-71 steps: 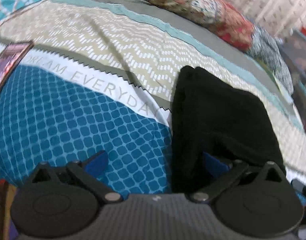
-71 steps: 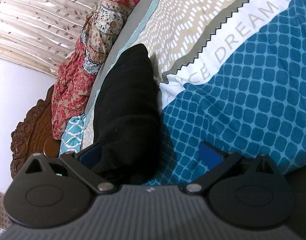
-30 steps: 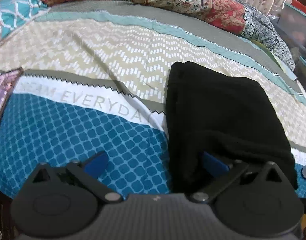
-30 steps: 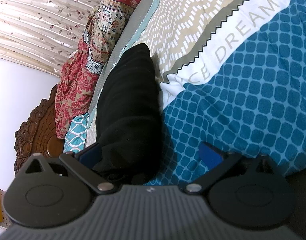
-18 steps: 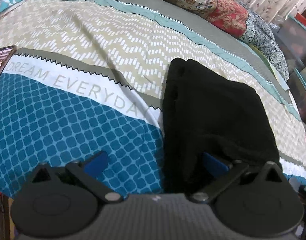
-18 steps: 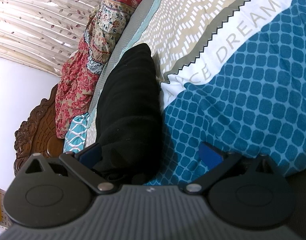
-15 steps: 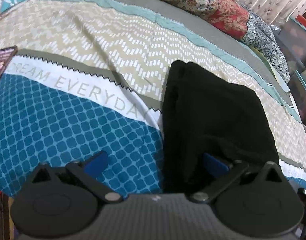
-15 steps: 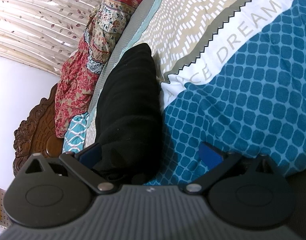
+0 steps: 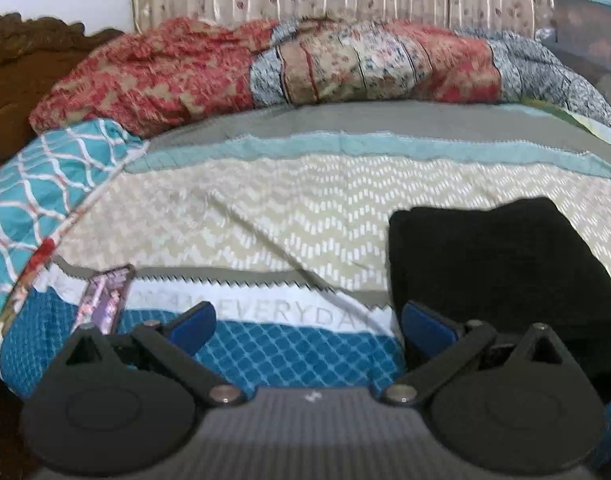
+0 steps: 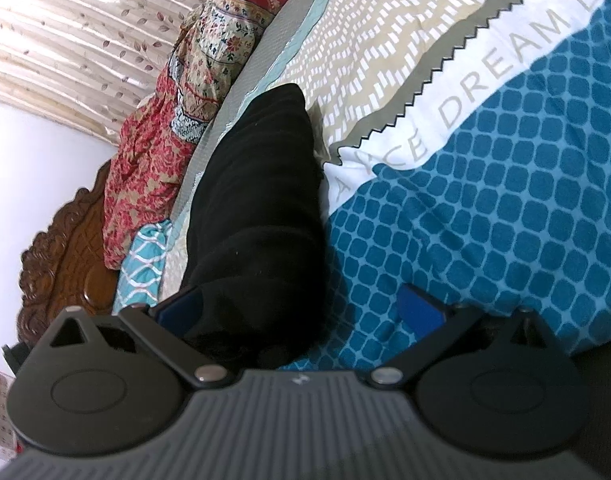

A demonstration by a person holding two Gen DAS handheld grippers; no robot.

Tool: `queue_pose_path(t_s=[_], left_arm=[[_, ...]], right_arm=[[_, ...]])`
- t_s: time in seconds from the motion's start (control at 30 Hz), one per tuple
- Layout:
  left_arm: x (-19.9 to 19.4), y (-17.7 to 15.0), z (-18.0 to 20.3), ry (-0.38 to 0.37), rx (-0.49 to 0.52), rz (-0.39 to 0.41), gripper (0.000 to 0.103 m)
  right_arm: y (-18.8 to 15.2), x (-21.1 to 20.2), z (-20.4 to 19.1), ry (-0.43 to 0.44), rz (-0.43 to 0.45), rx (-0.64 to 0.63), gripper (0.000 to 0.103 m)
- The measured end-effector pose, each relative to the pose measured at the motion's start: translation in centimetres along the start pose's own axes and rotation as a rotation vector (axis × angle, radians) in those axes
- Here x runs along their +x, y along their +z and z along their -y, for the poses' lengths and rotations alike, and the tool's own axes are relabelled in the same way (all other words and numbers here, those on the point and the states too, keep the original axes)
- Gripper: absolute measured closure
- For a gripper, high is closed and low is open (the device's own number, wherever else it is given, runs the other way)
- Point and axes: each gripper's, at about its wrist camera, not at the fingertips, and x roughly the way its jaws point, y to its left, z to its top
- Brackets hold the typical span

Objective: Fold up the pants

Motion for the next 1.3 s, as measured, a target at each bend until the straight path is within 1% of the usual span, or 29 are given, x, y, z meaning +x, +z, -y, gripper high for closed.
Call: queue_pose_path(t_s=[0.1,0.13,0.17,0.23,0.3,0.37,0.47,0.63,0.83,0.93,1.03,1.13,1.2,1.3], left_arm=[[0.5,-0.1,-0.2,-0.05,-0.034,-0.058,0.0],[0.6,-0.3,-0.3,-0.057,-0.04,-0.066,0.0],[0.5,-0.3,-0.4,-0.06,-0.043,-0.062,0.0],[0.5,-0.4,-0.4,-0.043,-0.036,-0.059,0.0],[0.4,-0.5,-0.4,-0.023,-0.022,-0.054,0.0],[0.5,-0.6,-0.5,-0.023,-0.025,-0.062,0.0],[0.8,-0.7,-0.7,-0.049,-0.045,-0.089,0.0],[1.3,-0.9,-0.6,-0.116,-0.084,-0.135,0.0],[1.3,-0.8,-0.3,-0.113,-0.086,-0.137,0.0],[1.3,-0.6,-0.5,-0.119,-0.087,-0.138,0.0],[1.1,-0.3,-0.7,-0.134,-0.075,-0.123,0.0],[1.0,0.4,-1.3,-0.163,-0.077,-0.104,0.0],[1.3,1.0,-1.8,-0.208,-0.097,-0.104,0.0],[2.2,1.9,-2.0,-0.301,-0.129,-0.119,0.0]], right_arm=[[-0.4,0.4,-0.7,-0.026,0.0,-0.052,0.0],[-0.5,0.5,-0.9,-0.034,0.0,-0.069,0.0],[-0.6,0.6,-1.0,-0.041,0.0,-0.086,0.0],[-0.7,0.8,-1.2,-0.05,0.002,-0.104,0.0],[-0.8,0.9,-1.2,-0.049,0.005,-0.101,0.0],[-0.8,1.0,-1.1,-0.045,0.008,-0.093,0.0],[-0.8,1.0,-1.0,-0.042,0.01,-0.091,0.0],[-0.9,1.0,-1.0,-0.04,0.01,-0.088,0.0],[-0.8,0.8,-1.0,-0.036,0.007,-0.087,0.0],[-0.9,0.7,-1.3,-0.053,0.003,-0.104,0.0],[-1.1,0.6,-2.5,-0.085,0.011,-0.159,0.0],[-1.0,-0.6,-4.3,-0.027,0.076,-0.258,0.0],[-0.7,-1.1,-5.5,-0.008,0.114,-0.337,0.0],[0.1,-1.0,-6.2,-0.014,0.123,-0.409,0.0]])
